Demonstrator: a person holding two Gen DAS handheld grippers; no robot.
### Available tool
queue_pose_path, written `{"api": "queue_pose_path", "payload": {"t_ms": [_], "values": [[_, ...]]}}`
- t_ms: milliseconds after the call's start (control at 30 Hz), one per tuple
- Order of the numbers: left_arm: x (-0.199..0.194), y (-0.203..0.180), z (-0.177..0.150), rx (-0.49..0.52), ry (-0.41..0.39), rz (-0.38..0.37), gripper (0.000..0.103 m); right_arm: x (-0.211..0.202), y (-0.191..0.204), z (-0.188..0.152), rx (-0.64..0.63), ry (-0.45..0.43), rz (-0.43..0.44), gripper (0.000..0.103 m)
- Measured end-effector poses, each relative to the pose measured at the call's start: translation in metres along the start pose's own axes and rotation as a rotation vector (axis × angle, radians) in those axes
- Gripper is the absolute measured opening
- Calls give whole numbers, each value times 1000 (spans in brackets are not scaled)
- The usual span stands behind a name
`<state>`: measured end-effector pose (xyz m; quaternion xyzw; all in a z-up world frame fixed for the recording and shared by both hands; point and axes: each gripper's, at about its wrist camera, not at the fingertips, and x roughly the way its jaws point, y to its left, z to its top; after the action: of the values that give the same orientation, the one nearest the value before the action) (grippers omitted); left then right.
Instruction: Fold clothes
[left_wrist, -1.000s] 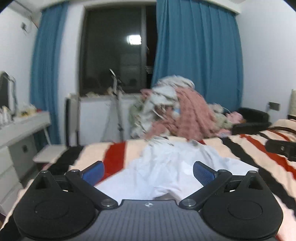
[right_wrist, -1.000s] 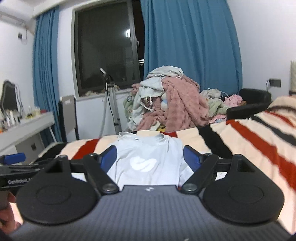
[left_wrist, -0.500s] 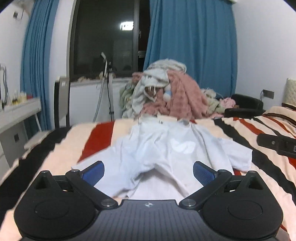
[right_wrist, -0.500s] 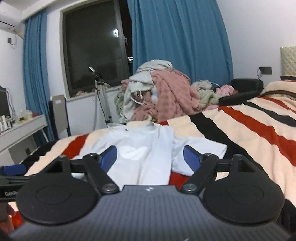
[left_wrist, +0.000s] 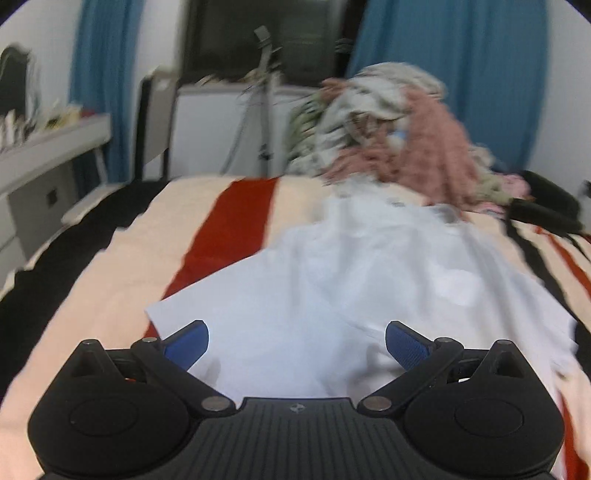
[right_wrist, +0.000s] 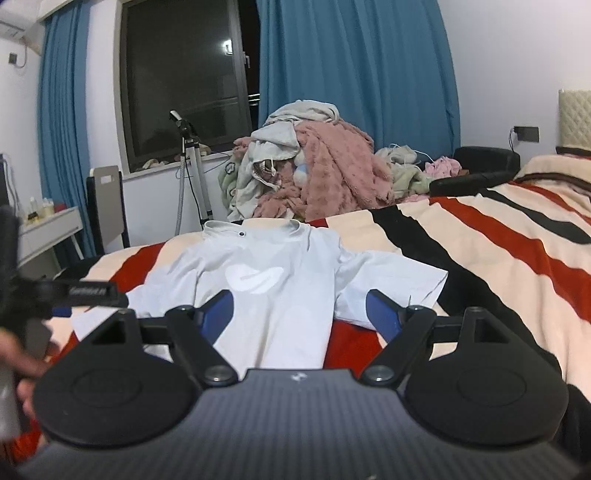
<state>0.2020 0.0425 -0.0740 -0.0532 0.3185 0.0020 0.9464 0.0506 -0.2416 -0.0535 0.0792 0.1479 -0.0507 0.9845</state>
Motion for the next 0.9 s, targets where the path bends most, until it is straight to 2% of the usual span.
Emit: {"api": "queue_pose_path", "payload": {"t_ms": [133,300,333,367,400,500,533,567,667,833,900], "values": [[46,50,3,-212,41,57,97,17,0,-6,27,37,22,80],[76,92,3,-416,54,31,88,42,-11,-10,105,80,20,80],[79,95,4,-431,52,28,79,46,-13,-11,123,90,19,80],[81,95,7,-429,45,25,66,50,-15,-13,138,99,18,80],[83,92,10,-411,43,28,61,53,-18,-14,153,106,17,80],[95,73,22,-210,81,61,31,55,-24,-17,199,103,4,80],[99,70,27,-179,92,68,16,55,-26,-17,207,94,-4,80],[103,68,32,-166,102,69,7,55,-28,-15,210,82,-13,80],[109,70,56,-162,96,71,4,54,-30,-12,197,50,-39,80],[106,68,130,-1,-68,179,3,61,-26,-12,147,31,-79,80],[108,71,167,32,-127,235,3,66,-25,-11,142,26,-84,80]]}}
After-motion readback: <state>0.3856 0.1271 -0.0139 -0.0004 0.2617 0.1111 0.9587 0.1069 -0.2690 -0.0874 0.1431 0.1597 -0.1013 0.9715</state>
